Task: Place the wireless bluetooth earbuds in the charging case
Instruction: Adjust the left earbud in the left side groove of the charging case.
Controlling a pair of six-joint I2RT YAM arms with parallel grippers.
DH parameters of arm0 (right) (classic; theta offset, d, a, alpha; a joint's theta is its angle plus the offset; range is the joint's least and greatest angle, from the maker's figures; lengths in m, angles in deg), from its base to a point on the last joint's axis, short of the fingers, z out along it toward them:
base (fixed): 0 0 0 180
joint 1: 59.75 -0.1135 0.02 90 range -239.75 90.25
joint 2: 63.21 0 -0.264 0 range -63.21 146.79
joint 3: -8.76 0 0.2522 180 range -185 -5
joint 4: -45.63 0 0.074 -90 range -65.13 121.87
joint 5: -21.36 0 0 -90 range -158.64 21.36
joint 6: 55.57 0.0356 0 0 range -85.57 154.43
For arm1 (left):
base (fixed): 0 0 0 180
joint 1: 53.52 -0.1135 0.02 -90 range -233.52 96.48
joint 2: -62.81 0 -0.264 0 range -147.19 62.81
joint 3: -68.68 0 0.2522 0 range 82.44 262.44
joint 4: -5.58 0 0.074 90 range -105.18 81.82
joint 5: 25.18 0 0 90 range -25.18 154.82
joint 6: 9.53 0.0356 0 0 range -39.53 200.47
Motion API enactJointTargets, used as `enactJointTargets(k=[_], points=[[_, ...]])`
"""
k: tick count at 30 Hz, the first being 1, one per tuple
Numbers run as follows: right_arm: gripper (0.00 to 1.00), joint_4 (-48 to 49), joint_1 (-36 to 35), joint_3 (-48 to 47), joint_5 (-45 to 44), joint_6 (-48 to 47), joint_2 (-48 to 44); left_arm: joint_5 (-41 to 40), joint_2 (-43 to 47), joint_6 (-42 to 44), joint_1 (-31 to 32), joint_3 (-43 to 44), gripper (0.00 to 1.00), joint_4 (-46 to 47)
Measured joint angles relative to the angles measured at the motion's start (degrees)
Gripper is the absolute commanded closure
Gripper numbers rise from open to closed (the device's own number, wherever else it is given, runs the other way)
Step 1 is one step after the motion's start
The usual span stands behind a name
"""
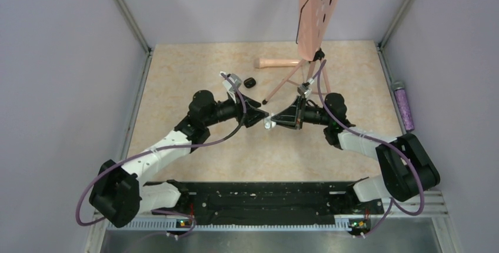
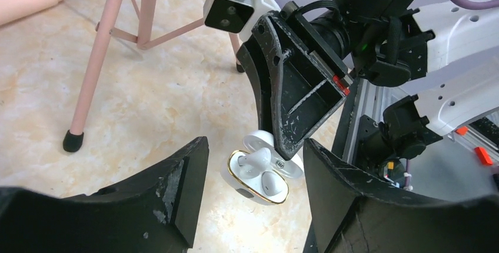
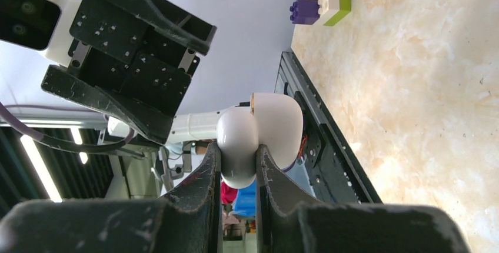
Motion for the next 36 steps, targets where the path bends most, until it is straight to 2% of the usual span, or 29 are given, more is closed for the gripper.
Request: enactJointTargets(k=[11,22,28,36], points=[[1.00,-1.4,0.0,-0.8,0.2,-1.0,-0.3,2.2,-1.3,-1.4,0.0,0.2,0.34,-1.2],[1.00,-3.0,0.0,-2.0,0.2,-1.5,-1.2,1.7,-4.6,-3.2,0.1,0.9,0.44,-2.5],[1.00,-3.5,0.0,-2.2,0.1,-1.9,-1.4,0.6,-4.7,-4.1,0.2,0.9,0.59,-2.5],[1.00,-4.2,0.0,-2.2,-0.3,-2.0,-1.4,0.2,-4.6,-3.8,0.3,0.9,0.61,-2.6]])
